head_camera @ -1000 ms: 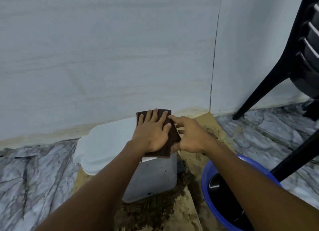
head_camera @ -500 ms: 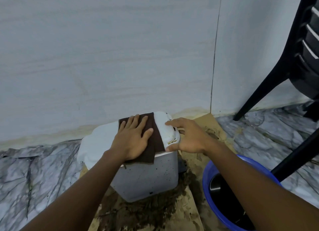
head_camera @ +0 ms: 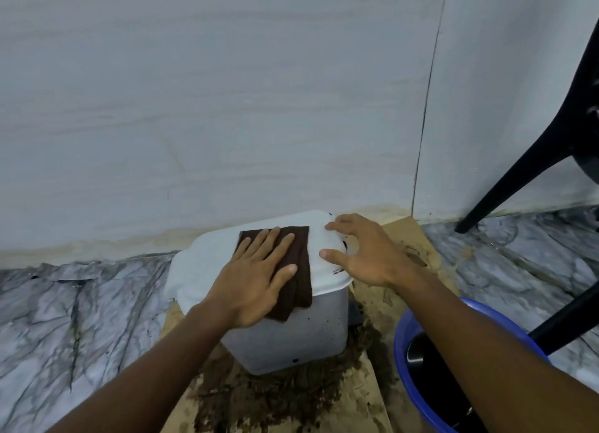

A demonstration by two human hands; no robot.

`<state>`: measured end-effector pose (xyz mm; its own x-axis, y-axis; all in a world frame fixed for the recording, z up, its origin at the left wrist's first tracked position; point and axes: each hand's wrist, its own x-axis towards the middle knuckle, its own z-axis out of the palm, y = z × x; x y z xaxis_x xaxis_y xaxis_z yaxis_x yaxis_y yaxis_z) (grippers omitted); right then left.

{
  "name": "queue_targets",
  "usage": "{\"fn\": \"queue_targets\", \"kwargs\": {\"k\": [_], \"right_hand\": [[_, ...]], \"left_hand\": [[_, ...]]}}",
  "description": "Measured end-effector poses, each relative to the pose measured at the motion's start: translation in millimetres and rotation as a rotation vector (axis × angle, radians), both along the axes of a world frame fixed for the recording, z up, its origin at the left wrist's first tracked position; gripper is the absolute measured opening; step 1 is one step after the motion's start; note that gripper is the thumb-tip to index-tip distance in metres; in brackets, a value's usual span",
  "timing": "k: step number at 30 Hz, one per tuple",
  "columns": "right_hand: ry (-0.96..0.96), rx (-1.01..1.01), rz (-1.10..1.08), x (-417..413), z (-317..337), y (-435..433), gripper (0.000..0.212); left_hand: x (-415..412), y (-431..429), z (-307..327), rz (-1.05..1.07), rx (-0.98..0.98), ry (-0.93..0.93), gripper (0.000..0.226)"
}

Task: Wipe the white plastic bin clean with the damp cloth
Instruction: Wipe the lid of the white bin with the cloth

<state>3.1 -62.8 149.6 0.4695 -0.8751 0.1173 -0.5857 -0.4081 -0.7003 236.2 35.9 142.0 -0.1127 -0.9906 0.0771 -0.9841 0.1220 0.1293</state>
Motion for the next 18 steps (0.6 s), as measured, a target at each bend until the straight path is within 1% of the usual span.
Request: {"fn": "queue_targets", "kwargs": {"k": [4,6,8,10,13,15,18], "right_hand": [[0.083,-0.017,0.087,4,3,3,0.067],[0.053,0.012,0.097,0,5,2,0.066],[-0.019,0.06,0.052,-7,7,0,0.067],[-0.05,0.068,0.0,-14,8,-1,0.069],[-0.057,0.046,-0.018,-20,7,-2,0.078],[-0.086,0.053,-0.029,-23,5,-4,0.079],[-0.119,0.082,-0.03,-24,3,-5,0.077]], "left_hand": [[34,4,1,0.206,0.041,0.026,0.068],[30,-9,3,0.28,0.068,0.024,0.067],[11,-30,6,0.306,0.076,0.017,0.067],[-16,-50,9,0.274,0.094,0.029,0.067],[-58,-65,9,0.174,0.098,0.012,0.066],[-77,-62,7,0.095,0.067,-0.01,0.065],[-81,-39,2,-0.058,-0.015,-0.03,0.062]]}}
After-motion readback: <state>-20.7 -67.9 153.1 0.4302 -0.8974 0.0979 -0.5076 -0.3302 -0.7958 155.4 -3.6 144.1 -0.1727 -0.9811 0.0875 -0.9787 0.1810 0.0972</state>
